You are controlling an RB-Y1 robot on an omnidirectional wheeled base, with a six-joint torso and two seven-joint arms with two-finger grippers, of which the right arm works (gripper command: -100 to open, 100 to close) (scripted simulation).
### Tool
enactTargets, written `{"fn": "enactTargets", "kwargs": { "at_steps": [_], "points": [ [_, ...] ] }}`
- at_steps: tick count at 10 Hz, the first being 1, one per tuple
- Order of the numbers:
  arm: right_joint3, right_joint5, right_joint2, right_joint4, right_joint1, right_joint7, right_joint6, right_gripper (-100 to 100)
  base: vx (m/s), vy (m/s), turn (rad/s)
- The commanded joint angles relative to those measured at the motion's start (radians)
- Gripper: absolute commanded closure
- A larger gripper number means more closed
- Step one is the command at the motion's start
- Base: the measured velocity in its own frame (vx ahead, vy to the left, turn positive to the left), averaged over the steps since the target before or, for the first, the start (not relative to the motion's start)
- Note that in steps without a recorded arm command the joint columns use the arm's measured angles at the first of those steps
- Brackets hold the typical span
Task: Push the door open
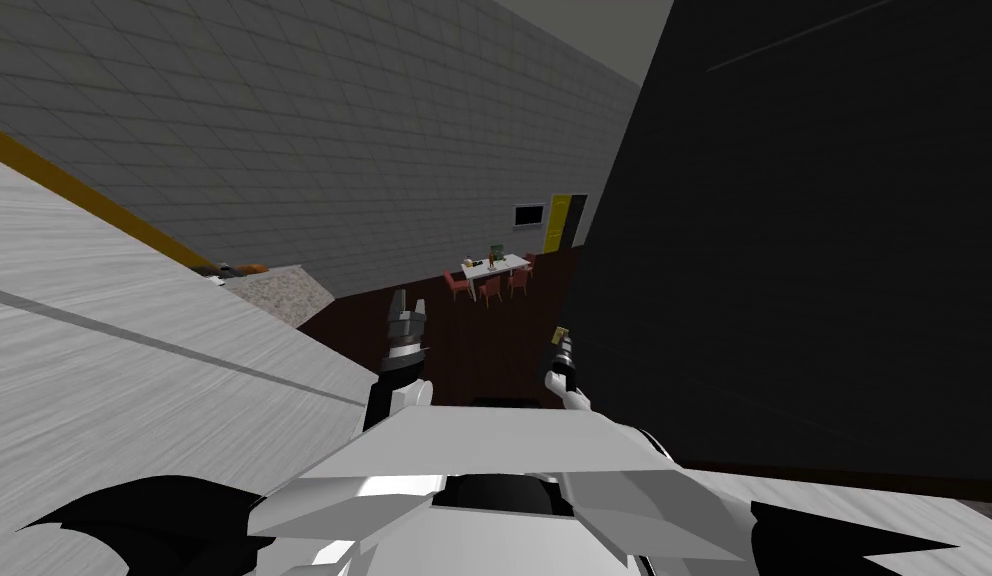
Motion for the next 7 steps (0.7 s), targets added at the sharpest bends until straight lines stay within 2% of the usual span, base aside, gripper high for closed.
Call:
{"fn": "enactTargets", "kwargs": {
  "at_steps": [1, 2, 3, 4, 5, 7],
  "points": [
    [-0.015, -0.012, 0.001, -0.004, -0.004, 0.007, -0.001, 100, 0.170, 0.035, -0.075],
    [-0.025, -0.020, 0.010, -0.004, -0.005, 0.012, -0.001, 100, 0.171, 0.024, -0.064],
    [-0.019, -0.016, 0.009, 0.001, 0.004, 0.009, 0.003, 100, 0.073, 0.006, -0.035],
    [-0.037, -0.031, -0.006, -0.002, 0.003, 0.019, -0.002, 100, 0.117, -0.013, -0.021],
    [-0.037, -0.031, -0.006, -0.002, 0.003, 0.019, -0.002, 100, 0.150, -0.003, -0.013],
    [-0.063, -0.055, -0.020, -0.002, 0.002, 0.034, -0.010, 100, 0.213, -0.012, -0.035]
  ]
}}
